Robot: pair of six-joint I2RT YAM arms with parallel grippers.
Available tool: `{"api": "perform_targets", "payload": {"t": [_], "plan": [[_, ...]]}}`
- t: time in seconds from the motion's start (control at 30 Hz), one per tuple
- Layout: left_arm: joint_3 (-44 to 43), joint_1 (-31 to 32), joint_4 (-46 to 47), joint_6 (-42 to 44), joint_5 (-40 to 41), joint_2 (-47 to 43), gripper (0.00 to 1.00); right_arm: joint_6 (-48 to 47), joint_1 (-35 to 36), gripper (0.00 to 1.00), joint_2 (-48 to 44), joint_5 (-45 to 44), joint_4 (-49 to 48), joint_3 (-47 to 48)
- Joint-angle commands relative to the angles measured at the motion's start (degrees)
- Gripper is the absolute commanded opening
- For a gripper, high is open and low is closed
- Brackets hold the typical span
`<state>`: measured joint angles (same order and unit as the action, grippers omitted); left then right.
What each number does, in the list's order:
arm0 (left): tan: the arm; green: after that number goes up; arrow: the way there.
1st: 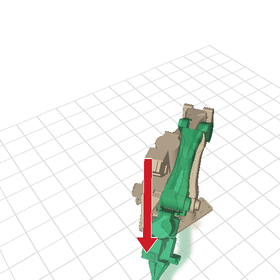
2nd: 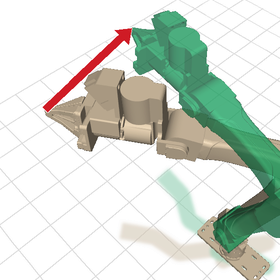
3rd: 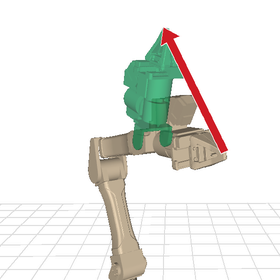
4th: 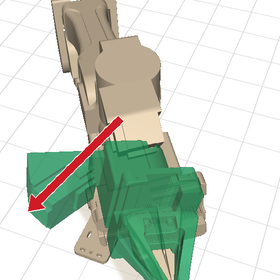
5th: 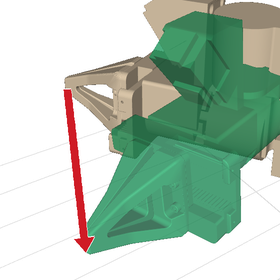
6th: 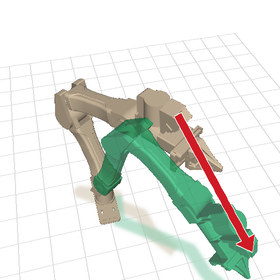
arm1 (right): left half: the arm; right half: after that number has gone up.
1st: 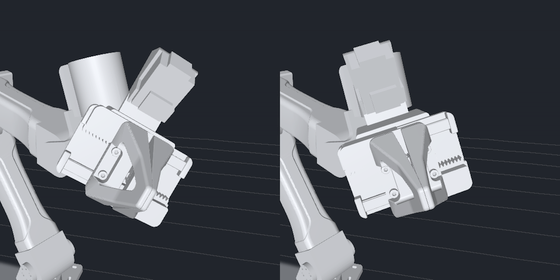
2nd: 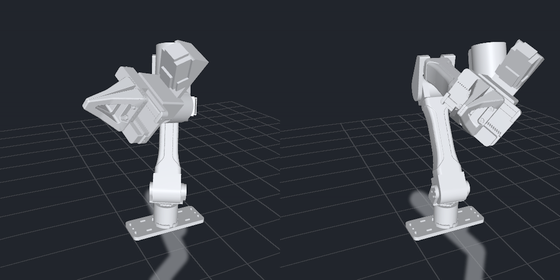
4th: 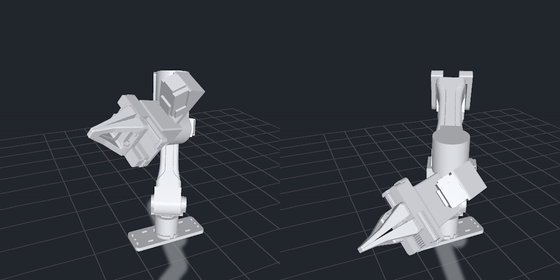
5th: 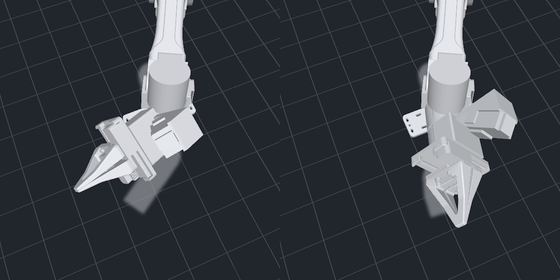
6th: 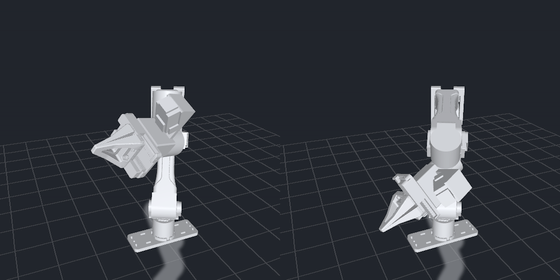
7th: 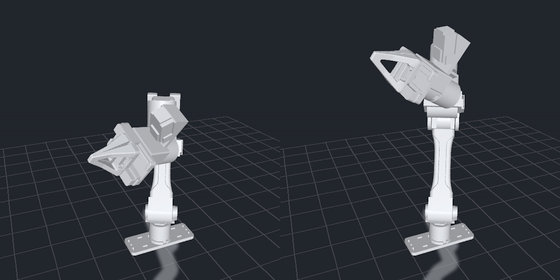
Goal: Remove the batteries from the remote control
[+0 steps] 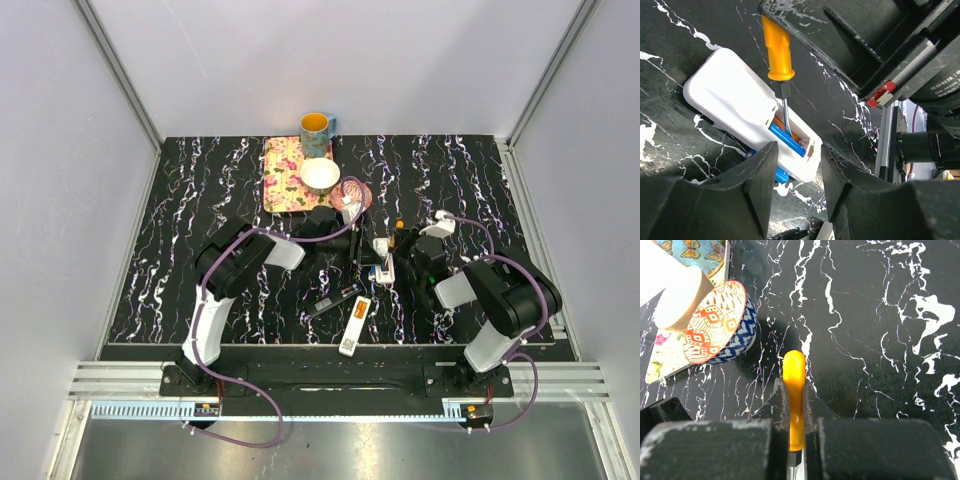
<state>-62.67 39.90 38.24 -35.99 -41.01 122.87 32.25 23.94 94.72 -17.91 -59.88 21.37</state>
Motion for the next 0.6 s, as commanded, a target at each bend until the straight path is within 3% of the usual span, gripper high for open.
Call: {"api": "perform_targets", "payload": {"t": [0.0, 0.43, 0.57], "plan": [[-0.3, 0.6, 1.7, 0.0, -0.6, 1.3, 0.43, 6.0, 0.3, 0.0, 3.0, 0.0, -3.5, -1.9], [-0.1, 0.6, 2.3, -0.1, -0.5, 1.3, 0.42, 13.4, -2.2, 0.0, 3.8, 0.8, -9.7, -5.8], [0.8, 0.3, 2.4, 0.7, 0.1, -1.7, 0.52, 10.9, -2.3, 0.0, 1.5, 0.5, -8.0, -5.5]]}}
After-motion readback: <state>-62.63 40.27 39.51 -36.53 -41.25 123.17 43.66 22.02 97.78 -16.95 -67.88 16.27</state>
